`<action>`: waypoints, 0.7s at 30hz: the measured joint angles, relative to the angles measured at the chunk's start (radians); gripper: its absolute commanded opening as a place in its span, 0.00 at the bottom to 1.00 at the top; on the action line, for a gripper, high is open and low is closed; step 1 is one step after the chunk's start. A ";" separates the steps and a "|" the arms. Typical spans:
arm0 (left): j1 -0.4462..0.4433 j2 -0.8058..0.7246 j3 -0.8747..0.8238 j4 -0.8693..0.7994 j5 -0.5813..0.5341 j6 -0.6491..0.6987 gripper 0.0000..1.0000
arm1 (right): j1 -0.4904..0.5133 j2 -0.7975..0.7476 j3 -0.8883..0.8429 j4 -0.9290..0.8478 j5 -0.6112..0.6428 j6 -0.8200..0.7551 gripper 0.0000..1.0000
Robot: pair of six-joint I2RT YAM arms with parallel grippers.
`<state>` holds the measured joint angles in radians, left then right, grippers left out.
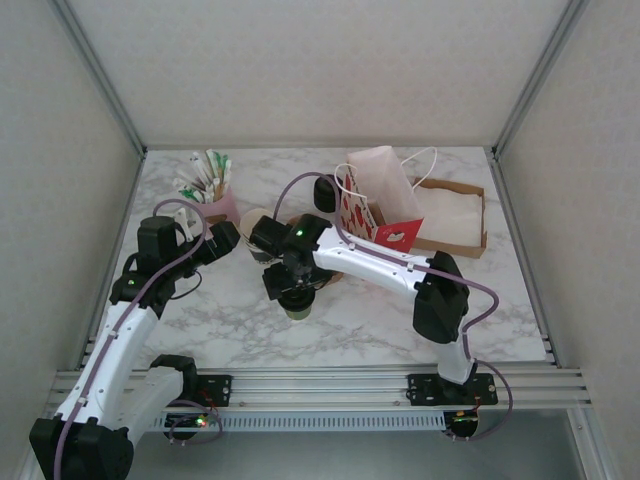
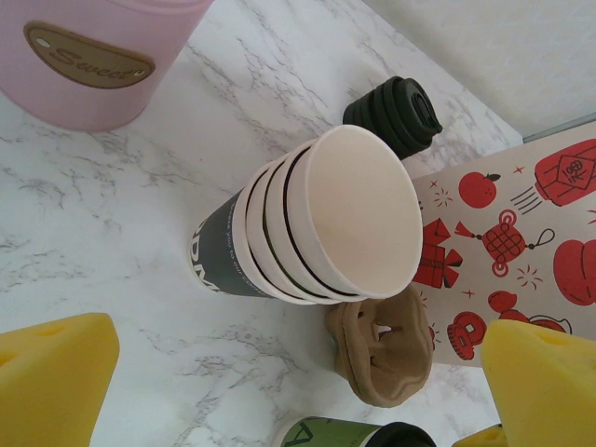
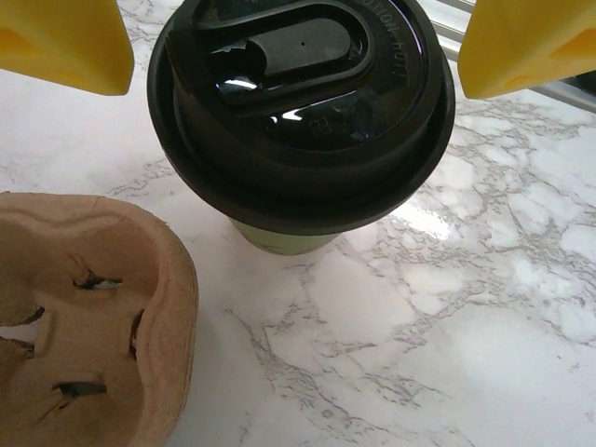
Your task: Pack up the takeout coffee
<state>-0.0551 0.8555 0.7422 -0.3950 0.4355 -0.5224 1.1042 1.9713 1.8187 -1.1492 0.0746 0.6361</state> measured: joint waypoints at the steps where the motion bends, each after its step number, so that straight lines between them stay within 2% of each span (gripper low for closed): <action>1: 0.000 0.000 0.000 0.000 0.000 0.000 1.00 | 0.000 0.005 0.005 -0.006 0.000 0.000 0.88; 13: 0.000 0.004 0.000 0.001 0.011 0.003 1.00 | 0.013 0.063 0.066 -0.072 0.010 -0.008 0.86; 21: 0.000 0.011 0.000 0.001 0.014 0.003 1.00 | 0.015 0.073 0.080 -0.092 0.010 -0.015 0.80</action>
<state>-0.0551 0.8661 0.7422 -0.3943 0.4500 -0.5190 1.1191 2.0441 1.8984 -1.2415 0.0849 0.6212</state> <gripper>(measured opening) 0.996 0.810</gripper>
